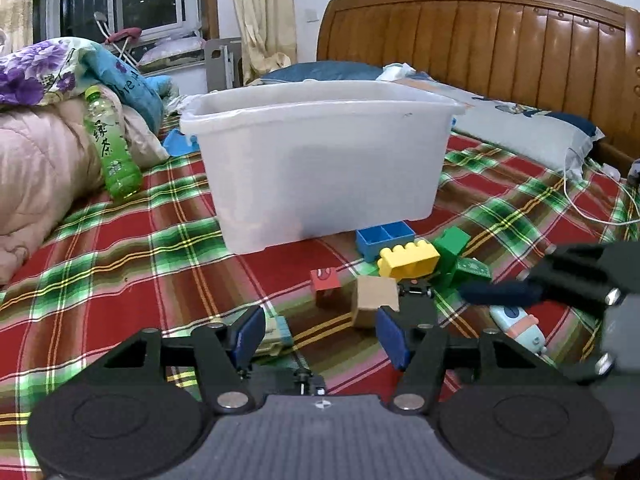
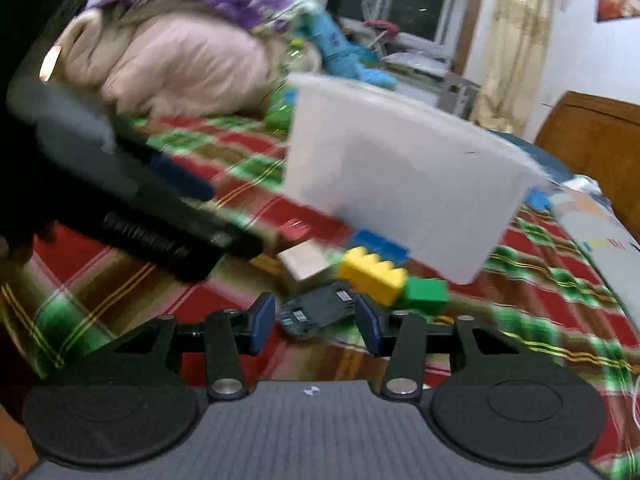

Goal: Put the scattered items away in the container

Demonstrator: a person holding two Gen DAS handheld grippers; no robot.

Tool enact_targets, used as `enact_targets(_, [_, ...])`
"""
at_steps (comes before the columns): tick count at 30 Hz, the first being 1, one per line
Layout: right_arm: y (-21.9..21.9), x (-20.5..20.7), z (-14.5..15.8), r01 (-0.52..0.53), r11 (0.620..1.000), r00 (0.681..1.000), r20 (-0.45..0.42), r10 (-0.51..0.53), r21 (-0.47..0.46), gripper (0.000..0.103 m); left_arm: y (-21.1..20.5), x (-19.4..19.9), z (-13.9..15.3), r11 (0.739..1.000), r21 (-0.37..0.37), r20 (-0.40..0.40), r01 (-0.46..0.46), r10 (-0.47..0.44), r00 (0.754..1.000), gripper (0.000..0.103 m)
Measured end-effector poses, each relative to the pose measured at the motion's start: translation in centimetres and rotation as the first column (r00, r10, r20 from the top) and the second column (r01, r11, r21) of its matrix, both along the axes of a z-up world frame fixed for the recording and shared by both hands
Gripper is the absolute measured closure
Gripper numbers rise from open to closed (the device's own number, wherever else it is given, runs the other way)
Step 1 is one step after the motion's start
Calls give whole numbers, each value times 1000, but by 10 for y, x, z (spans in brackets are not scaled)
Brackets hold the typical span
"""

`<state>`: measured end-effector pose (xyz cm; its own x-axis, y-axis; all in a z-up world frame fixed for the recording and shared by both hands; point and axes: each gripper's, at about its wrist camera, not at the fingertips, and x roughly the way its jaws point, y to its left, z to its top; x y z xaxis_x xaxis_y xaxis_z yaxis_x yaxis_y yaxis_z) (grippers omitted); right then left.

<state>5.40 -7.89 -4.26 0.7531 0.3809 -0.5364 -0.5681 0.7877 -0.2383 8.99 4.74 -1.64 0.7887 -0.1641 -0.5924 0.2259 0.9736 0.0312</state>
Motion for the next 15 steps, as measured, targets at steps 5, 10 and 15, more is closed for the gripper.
enact_targets(5, [19,4,-12,17,997,999,37,-14,-77,56,5,2,-3,1000,-16,-2,-11,11,1000,38])
enact_targets(10, [18,15,-24,61,992,998,13,-60,-108,68,7,4,-7,999,-41,-18,-20,19,1000,38])
enact_targets(15, [-11,18,-8,123,991,990,-71,-119,60,85,7,4,-10,998,-53,-33,-16,15,999,38])
